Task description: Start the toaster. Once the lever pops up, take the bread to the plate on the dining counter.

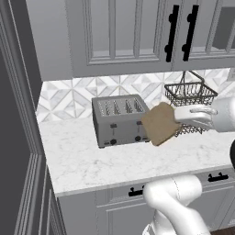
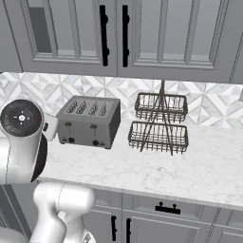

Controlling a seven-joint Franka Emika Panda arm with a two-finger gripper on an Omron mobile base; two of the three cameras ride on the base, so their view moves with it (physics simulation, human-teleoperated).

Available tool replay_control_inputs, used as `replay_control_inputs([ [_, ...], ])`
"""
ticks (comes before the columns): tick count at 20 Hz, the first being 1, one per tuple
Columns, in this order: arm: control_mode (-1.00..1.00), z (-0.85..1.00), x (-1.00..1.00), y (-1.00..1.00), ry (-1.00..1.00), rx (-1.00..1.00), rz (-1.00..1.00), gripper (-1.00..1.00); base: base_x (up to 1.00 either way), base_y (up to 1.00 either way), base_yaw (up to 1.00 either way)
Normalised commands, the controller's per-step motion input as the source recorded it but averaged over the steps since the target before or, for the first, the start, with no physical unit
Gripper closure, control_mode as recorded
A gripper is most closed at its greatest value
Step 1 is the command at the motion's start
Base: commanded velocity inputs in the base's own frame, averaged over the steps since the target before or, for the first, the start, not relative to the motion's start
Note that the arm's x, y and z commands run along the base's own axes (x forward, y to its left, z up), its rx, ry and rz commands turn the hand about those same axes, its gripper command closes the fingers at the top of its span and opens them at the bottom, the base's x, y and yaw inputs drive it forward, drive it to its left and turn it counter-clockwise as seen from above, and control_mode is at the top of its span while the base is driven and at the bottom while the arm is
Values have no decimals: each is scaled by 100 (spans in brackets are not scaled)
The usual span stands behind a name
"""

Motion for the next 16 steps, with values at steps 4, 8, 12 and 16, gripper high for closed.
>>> replay_control_inputs([
  [4,-100,0,-21,-2,1,15,6,100,0,0,0],
  [8,-100,0,-30,-22,0,24,8,100,0,0,0],
  [12,-100,0,-8,-5,0,5,1,100,0,0,0],
  [16,-100,0,0,0,0,0,0,100,0,0,0],
])
